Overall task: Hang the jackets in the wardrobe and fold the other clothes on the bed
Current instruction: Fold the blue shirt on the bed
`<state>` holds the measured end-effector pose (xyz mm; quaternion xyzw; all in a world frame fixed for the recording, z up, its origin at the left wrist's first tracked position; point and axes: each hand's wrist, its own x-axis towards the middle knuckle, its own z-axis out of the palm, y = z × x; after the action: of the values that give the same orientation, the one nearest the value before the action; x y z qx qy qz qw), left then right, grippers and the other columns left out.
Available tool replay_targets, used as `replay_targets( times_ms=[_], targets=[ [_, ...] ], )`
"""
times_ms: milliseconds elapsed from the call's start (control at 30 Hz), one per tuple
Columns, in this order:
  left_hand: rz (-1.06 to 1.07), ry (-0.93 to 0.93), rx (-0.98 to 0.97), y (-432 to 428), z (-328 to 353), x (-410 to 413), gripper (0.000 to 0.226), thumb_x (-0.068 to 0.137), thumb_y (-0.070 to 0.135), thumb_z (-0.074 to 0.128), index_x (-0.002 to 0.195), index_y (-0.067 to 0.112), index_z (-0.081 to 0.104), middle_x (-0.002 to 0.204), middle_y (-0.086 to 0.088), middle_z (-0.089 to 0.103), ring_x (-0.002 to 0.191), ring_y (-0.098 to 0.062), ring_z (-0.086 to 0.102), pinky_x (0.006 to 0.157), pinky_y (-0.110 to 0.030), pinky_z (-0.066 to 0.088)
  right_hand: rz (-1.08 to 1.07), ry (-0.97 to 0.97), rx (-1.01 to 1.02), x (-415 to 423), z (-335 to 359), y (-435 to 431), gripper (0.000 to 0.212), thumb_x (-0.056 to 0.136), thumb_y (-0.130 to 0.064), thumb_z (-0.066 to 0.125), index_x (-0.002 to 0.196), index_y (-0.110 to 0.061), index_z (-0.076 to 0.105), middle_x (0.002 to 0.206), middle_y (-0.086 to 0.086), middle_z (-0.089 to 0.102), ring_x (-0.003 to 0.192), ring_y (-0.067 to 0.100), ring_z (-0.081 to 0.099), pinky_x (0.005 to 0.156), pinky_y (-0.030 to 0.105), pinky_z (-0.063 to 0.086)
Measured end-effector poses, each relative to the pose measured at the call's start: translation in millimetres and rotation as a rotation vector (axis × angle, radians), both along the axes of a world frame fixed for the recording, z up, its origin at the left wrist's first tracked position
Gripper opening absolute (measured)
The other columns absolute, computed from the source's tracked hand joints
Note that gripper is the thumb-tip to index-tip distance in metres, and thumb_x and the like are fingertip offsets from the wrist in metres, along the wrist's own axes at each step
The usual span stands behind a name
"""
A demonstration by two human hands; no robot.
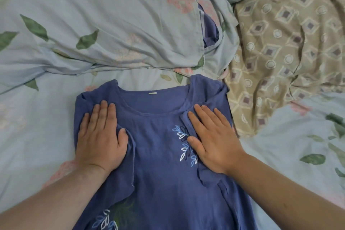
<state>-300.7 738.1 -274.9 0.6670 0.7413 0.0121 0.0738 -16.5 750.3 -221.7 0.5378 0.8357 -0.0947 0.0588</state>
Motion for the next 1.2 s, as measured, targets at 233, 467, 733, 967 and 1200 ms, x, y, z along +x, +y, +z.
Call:
replay_targets(
  times_ms=[233, 467, 733, 967, 1200],
  targets=[
    [0.016, -0.11, 0.044, -1.3, 0.1, -0.5, 0.077, 0.087, 0.046, 0.015, 0.153, 0.008, 0.028, 0.161, -0.012, 0.023, 0.148, -0.027, 0.021, 0.122, -0.042, 0.011, -0.273, 0.014, 0.032, 9.1, 7.2, 83.7, 0.062, 0.092, -0.018, 0.055, 0.148, -0.002, 0.034, 0.146, 0.02, 0.042, 0.128, 0.042, 0.043, 0.107, 0.045, 0.033],
    [0.176, -0.369, 0.108, 13.6, 29.9, -9.5, 0.096, 0.071, 0.051, 0.076, 0.148, 0.016, 0.031, 0.16, -0.01, 0.02, 0.144, -0.03, 0.025, 0.113, -0.046, 0.03, -0.36, -0.001, 0.053, 1.6, 5.4, 81.0, 0.032, 0.088, -0.016, 0.055, 0.118, -0.005, 0.055, 0.124, 0.024, 0.049, 0.114, 0.042, 0.047, 0.1, 0.042, 0.034],
    [0.052, -0.149, -0.277, 65.2, 91.2, -47.4, 0.049, 0.064, 0.015, 0.084, 0.104, 0.005, 0.057, 0.109, -0.019, 0.062, 0.09, -0.033, 0.056, 0.07, -0.035, 0.045, -0.336, 0.167, 0.14, 9.4, 28.6, 41.1, 0.018, 0.077, -0.006, 0.057, 0.093, -0.016, 0.061, 0.096, 0.016, 0.067, 0.092, 0.039, 0.06, 0.071, 0.038, 0.044],
    [0.062, -0.384, -0.132, 23.8, 94.5, -61.2, 0.005, 0.071, 0.008, 0.076, 0.072, 0.008, 0.071, 0.074, -0.014, 0.068, 0.068, -0.027, 0.059, 0.061, -0.031, 0.044, -0.309, 0.243, 0.077, 21.9, 33.8, -3.6, 0.008, 0.079, -0.005, 0.057, 0.079, -0.009, 0.063, 0.077, 0.01, 0.063, 0.078, 0.033, 0.057, 0.062, 0.036, 0.045],
    [-0.052, -0.377, -0.002, -35.9, 85.3, -67.6, 0.015, 0.079, 0.009, 0.073, 0.068, 0.016, 0.066, 0.069, 0.0, 0.064, 0.063, -0.01, 0.053, 0.055, -0.022, 0.035, -0.264, 0.263, 0.061, 26.5, 40.3, -50.8, 0.02, 0.087, -0.024, 0.058, 0.077, -0.007, 0.061, 0.072, 0.012, 0.062, 0.072, 0.03, 0.056, 0.066, 0.04, 0.047]
  ],
)
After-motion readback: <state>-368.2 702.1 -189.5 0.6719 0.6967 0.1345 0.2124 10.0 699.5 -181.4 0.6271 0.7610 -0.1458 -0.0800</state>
